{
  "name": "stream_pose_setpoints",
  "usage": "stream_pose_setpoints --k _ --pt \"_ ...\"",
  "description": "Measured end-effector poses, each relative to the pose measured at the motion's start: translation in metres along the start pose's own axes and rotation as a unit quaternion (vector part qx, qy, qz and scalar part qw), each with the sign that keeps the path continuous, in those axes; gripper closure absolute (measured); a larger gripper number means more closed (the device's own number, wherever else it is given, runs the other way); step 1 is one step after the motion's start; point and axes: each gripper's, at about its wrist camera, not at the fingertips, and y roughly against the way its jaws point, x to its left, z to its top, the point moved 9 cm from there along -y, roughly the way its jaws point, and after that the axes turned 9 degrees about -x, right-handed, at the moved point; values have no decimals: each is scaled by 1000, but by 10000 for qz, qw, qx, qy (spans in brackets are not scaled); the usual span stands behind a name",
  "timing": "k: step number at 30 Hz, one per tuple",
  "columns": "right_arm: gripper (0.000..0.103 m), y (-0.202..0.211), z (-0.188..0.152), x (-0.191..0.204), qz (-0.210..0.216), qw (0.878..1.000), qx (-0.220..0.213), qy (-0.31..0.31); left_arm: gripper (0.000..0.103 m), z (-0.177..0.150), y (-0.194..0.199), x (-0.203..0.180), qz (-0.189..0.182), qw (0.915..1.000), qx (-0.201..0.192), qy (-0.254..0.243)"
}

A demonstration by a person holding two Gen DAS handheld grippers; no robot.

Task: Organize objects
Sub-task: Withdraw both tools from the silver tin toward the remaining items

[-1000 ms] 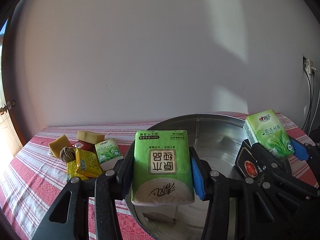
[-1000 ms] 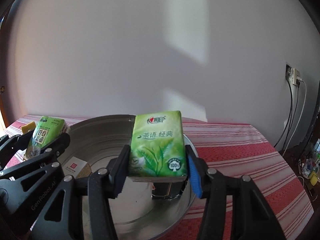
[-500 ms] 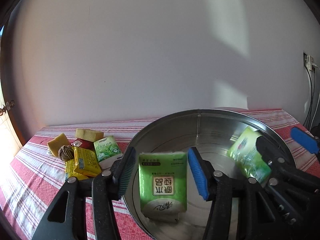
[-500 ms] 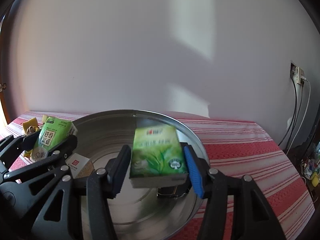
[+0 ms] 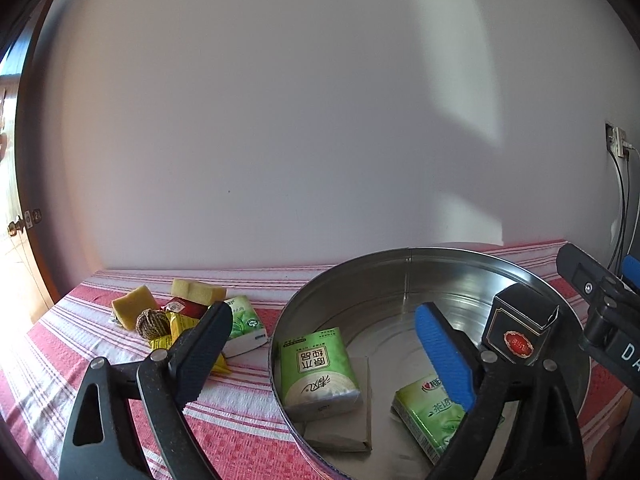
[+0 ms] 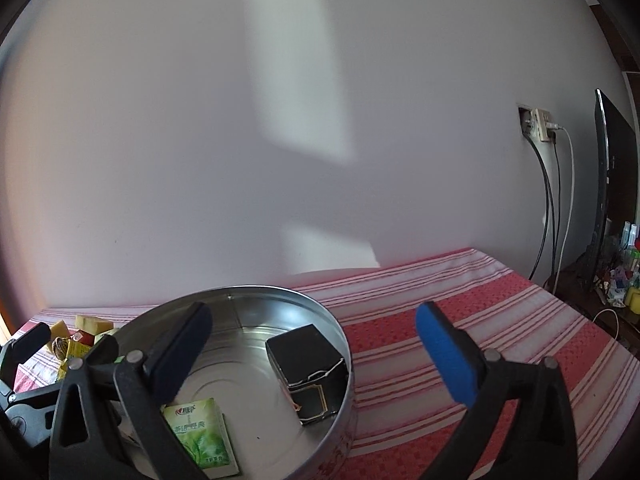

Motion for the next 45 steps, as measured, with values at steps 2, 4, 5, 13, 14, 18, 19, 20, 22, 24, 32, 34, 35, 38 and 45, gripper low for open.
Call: stream_pose_setpoints --k 2,4,5,13,14,18,19,20,22,24,32,34,35,38,45 --pt "0 -1 -1 2 4 10000 9 49 9 -3 0 2 30 10000 25 2" --pt "0 -2 -3 2 -5 9999 24 98 9 -5 -1 6 69 10000 40 24" --pt "0 -2 -3 2 -10 9999 24 113 9 -5 -1 8 91 9999 46 38" --pt "0 -1 -4 -4 -212 9995 -178 120 9 -5 7 31 344 9994 -79 18" --pt "0 0 -3 -5 -238 9994 -206 105 9 -6 7 34 358 9993 -69 35" --pt "0 1 -3 -7 -376 9988 -306 97 9 -8 10 52 503 9986 -110 93" --pt "0 3 -3 -6 -404 9986 -340 98 9 -8 11 56 553 9984 -130 74" --pt "0 4 -3 -5 -411 9985 -353 109 9 -8 13 60 594 9981 -150 64" --pt "0 7 -3 -2 -431 9982 -380 163 9 -7 16 70 664 9976 -184 79" --pt "0 10 -2 2 -482 9976 -431 234 9 -9 19 83 739 9970 -200 95" --pt "0 18 -8 20 -481 9980 -345 225 9 -16 20 120 925 9955 -178 82" --pt "0 22 -7 26 -510 9972 -404 357 9 -17 21 126 958 9952 -179 46" --pt "0 24 -7 29 -509 9972 -428 349 9 -18 22 129 973 9951 -174 41" --pt "0 27 -10 43 -358 9983 -409 187 9 -19 21 140 1003 9948 -139 79" --pt "0 28 -20 98 54 9986 -267 460 9 -26 17 167 1117 9937 -48 76"
